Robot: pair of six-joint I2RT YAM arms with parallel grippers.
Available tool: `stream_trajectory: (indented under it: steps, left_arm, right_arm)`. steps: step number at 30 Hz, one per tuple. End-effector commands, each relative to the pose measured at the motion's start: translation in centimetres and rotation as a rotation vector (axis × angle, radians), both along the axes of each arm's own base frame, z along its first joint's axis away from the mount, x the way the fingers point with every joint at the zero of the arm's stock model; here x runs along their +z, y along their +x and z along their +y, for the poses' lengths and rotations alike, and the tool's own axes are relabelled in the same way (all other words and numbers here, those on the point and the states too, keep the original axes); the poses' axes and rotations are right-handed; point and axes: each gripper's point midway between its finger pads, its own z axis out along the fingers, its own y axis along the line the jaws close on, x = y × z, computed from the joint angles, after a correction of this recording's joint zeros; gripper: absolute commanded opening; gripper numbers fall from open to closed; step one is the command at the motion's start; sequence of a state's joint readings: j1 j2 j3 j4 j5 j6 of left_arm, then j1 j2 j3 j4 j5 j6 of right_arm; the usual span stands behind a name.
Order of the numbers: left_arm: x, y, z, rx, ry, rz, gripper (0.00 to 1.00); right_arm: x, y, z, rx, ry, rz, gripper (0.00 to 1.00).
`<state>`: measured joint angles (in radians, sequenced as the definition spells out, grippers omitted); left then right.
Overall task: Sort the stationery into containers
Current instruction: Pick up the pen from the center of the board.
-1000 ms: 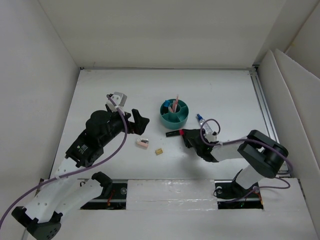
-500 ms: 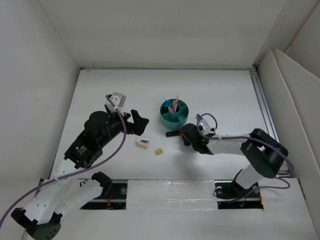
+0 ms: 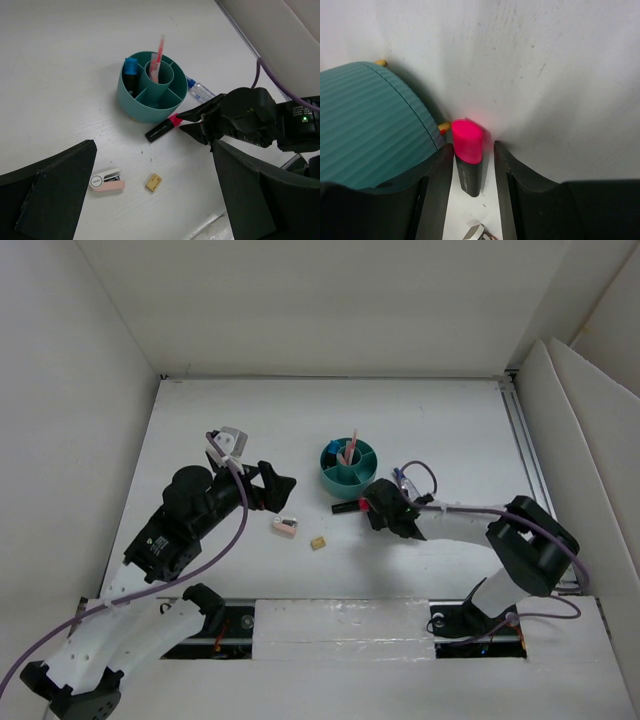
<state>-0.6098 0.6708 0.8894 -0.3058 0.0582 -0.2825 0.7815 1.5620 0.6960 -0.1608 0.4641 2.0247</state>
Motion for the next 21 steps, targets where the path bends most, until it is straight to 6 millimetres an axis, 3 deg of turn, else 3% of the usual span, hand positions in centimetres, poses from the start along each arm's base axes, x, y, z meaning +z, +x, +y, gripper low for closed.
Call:
stream_trajectory:
  steps: [1,6,16,21]
  left_arm:
    - [0.7,-0.3,-0.2,-0.016,-0.027,-0.021,1.00]
    - [0.7,-0.3,-0.2,-0.016,-0.027,-0.021,1.00]
    - [1.0,-0.5,-0.1,-0.016,-0.033,-0.029,1.00]
    - [1.0,-0.5,-0.1,-0.016,-0.033,-0.029,1.00]
  right_arm:
    - [-4.0,-4.7,-4.5,-0.055,-0.149,0.264,0.45]
    - [-2.8,-3.8,-4.1,-0.073,-0.149,0.271,0.45]
    - [-2.4,-2.7,-3.6,-0.081,-0.113,0.236,0.42]
    - [-1.0,-1.6,-3.0,-0.087,-0.059,0.182,0.42]
